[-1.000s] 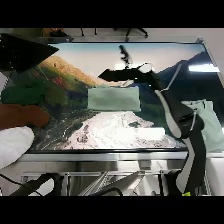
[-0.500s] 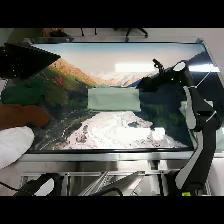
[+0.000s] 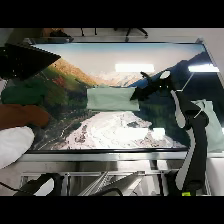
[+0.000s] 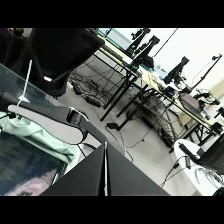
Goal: Fold the shirts.
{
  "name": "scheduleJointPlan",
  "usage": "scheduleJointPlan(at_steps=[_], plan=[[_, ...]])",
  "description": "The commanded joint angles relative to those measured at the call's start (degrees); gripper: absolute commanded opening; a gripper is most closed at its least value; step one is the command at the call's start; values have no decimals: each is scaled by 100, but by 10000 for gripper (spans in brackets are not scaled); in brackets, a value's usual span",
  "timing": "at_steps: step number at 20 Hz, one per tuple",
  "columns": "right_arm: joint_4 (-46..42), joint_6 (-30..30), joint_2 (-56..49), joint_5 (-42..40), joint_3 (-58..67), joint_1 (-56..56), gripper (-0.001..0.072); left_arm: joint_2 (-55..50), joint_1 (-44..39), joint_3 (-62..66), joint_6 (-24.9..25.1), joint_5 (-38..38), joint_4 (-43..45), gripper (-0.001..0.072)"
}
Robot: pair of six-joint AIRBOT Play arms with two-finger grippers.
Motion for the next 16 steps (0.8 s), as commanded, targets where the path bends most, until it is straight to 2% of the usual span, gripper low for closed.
scheduleJointPlan(at_steps=[1,5,9,13,15,16], plan=[[940,-293,57,61,17,79,26,4,4,-2,-9,0,2,15],[1517,-304,680,50,28,-192,25,4,4,-2,-9,-2,2,15],[1598,92,1644,-39,28,-785,25,4,4,-2,-11,-9,2,15],[1558,868,2483,-422,28,-1672,25,4,4,-2,-11,-20,2,15],[1554,1412,2643,-503,28,-2251,26,4,4,-2,-11,-57,2,15],[1554,1502,2677,-562,28,-2575,25,4,4,-2,-9,-74,2,15]])
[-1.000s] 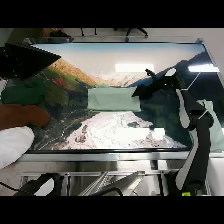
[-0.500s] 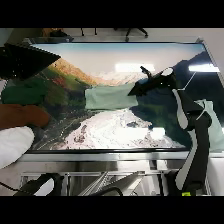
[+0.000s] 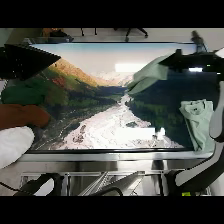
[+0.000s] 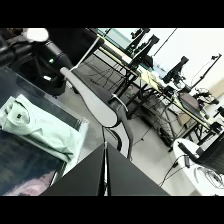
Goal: Fold the shirts.
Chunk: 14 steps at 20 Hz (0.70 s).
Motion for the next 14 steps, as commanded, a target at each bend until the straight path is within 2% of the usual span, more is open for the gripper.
scheduleJointPlan(at_steps=[1,3,5,7,11,14], plan=[[31,699,310,-304,2,-1043,26,4,4,-2,9,-61,2,15],[66,398,238,-540,2,-1659,25,4,4,-2,9,-127,4,15],[599,-173,57,-531,4,-2149,25,4,2,-2,7,-188,4,15],[1082,-446,-28,-481,11,-2533,25,4,4,-2,7,-188,4,15],[1283,-627,-28,-92,437,-3029,25,4,4,-2,9,-138,2,15],[1281,-461,44,398,525,-3226,25,2,4,-2,11,-138,4,15]])
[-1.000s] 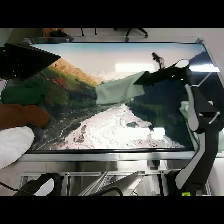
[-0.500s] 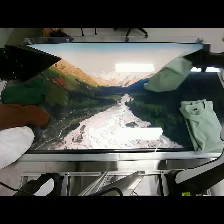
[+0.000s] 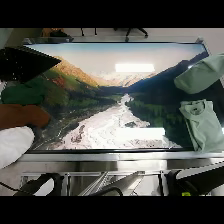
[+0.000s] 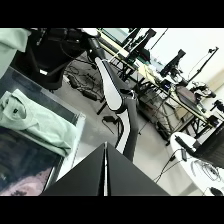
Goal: Fold the shirts.
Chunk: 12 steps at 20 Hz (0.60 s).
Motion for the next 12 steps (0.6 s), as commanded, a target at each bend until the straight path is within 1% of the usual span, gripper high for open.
scheduleJointPlan(at_steps=[1,2,4,7,8,12], plan=[[116,166,57,533,127,-297,25,2,4,-2,4,11,7,16],[26,302,70,629,127,-358,25,2,4,-2,4,4,9,15],[-487,734,125,984,127,-481,25,4,4,-2,4,-48,11,15],[-1333,1003,299,1519,127,-717,25,2,-22,-7,11,-55,11,15],[-1464,1025,376,1604,127,-800,25,4,-66,-7,72,-24,11,15],[-1499,1084,721,1641,127,-1134,26,2,-398,-9,181,-46,13,15]])
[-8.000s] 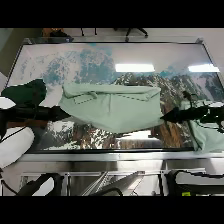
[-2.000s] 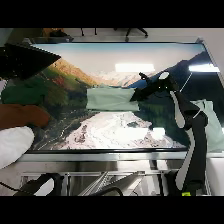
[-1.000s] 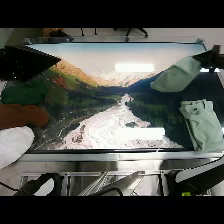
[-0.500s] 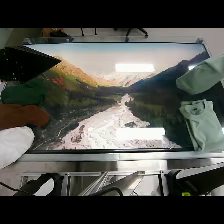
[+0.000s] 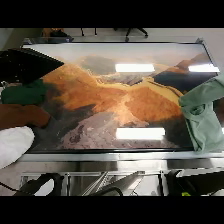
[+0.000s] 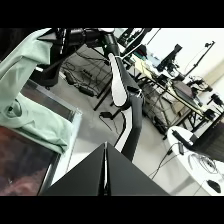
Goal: Fold the shirts.
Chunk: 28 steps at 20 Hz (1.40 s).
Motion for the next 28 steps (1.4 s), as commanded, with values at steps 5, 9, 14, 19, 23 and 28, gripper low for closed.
scheduleJointPlan(at_steps=[5,9,14,19,23,28], plan=[[-986,817,321,907,-44,-376,25,4,-656,-212,197,-7,-4,15],[-1609,1878,485,905,-461,-374,25,4,-876,-599,326,-7,-15,15],[-2830,2365,990,914,-1283,-365,26,4,-905,-1008,455,11,-24,15],[-4266,1996,1663,909,-3115,-367,27,2,-905,-1320,863,166,-22,15],[-5510,1864,1659,811,-4050,-367,27,4,-905,-1370,887,144,-4,15],[-5781,1661,1285,492,-4170,-367,368,4,-905,-1370,885,144,-4,15]])
